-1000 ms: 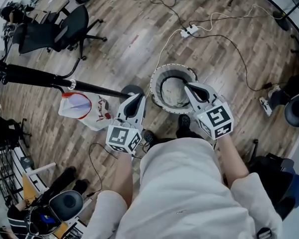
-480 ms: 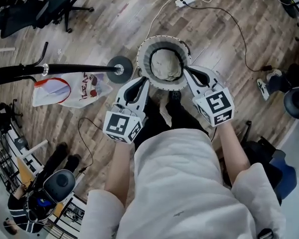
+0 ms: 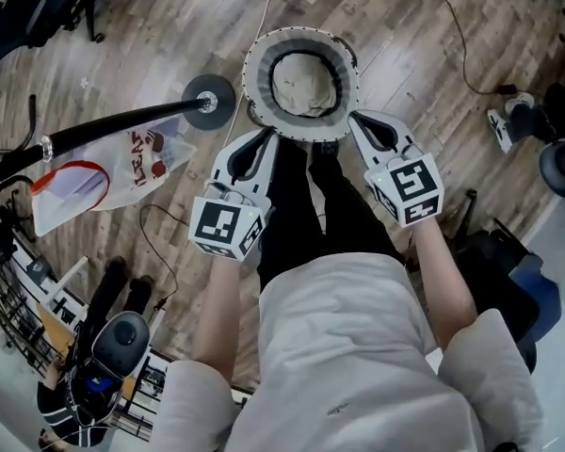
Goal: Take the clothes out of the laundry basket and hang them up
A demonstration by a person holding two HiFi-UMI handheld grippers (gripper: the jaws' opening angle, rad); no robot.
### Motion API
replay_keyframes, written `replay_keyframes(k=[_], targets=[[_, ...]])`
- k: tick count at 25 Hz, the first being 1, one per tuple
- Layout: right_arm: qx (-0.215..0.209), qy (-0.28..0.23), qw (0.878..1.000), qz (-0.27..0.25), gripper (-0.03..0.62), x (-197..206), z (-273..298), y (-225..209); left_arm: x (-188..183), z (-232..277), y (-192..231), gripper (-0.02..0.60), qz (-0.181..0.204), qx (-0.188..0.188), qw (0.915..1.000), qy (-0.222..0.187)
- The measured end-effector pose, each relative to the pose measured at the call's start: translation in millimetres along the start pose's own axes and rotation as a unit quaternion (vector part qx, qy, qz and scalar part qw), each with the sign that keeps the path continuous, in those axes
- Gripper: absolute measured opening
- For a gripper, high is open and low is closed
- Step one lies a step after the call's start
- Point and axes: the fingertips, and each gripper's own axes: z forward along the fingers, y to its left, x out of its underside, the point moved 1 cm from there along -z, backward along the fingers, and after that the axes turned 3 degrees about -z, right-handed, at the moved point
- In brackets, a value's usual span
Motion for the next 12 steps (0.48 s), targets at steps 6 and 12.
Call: replay_keyframes(k=[6, 12], targets=[[0.010, 0.024, 0.999, 0.028, 0.006, 26.6, 35.5, -5.6, 32.2, 43.0, 28.3, 0.038, 0.017, 0.027, 0.9986, 0.041], [0.021, 0.045, 0.997, 0.058, 0.006, 60.0, 77.6, -5.4, 78.1, 89.5, 45.5, 0.038, 0.017, 0.065, 0.9936, 0.090]])
